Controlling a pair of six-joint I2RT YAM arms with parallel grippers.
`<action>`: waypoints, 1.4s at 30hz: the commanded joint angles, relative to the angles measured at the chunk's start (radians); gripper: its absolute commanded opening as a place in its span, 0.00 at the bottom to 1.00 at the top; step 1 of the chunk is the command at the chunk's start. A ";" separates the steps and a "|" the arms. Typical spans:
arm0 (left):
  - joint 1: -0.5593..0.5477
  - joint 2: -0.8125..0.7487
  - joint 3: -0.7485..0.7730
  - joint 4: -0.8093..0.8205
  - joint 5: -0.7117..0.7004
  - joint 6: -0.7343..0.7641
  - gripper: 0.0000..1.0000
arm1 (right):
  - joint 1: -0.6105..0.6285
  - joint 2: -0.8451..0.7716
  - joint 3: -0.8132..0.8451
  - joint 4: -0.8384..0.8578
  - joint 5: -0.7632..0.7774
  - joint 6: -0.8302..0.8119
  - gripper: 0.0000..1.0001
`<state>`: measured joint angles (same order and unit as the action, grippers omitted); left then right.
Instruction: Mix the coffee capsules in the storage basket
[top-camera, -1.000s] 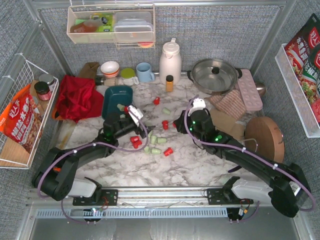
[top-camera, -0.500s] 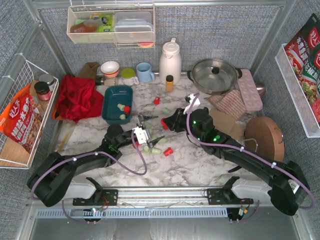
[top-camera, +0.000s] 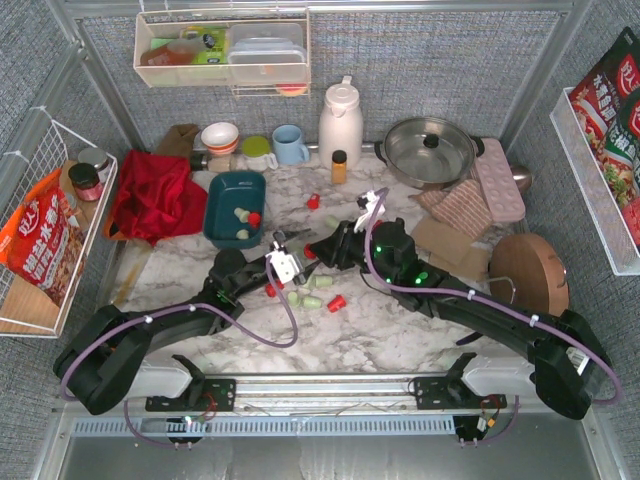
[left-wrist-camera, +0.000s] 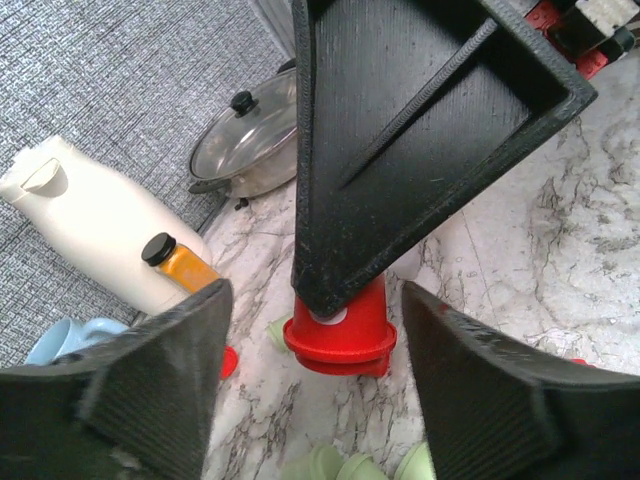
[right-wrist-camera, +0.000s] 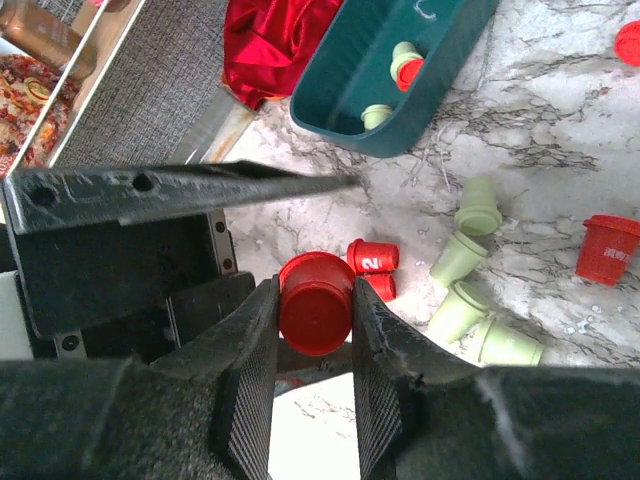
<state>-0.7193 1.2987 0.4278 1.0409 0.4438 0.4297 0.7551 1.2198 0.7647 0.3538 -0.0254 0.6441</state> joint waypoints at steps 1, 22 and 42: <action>0.000 -0.007 0.006 0.011 0.030 0.020 0.70 | 0.006 0.000 0.002 0.056 -0.007 0.019 0.16; 0.217 0.070 0.072 -0.051 -0.363 -0.201 0.34 | 0.011 -0.055 0.037 -0.422 0.302 -0.108 0.70; 0.478 0.250 0.085 0.061 -0.343 -0.358 0.89 | 0.305 0.299 0.068 -0.668 0.659 0.492 0.75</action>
<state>-0.2611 1.5463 0.5056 1.0397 0.0853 0.1226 1.0393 1.4609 0.7864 -0.2428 0.5209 1.0222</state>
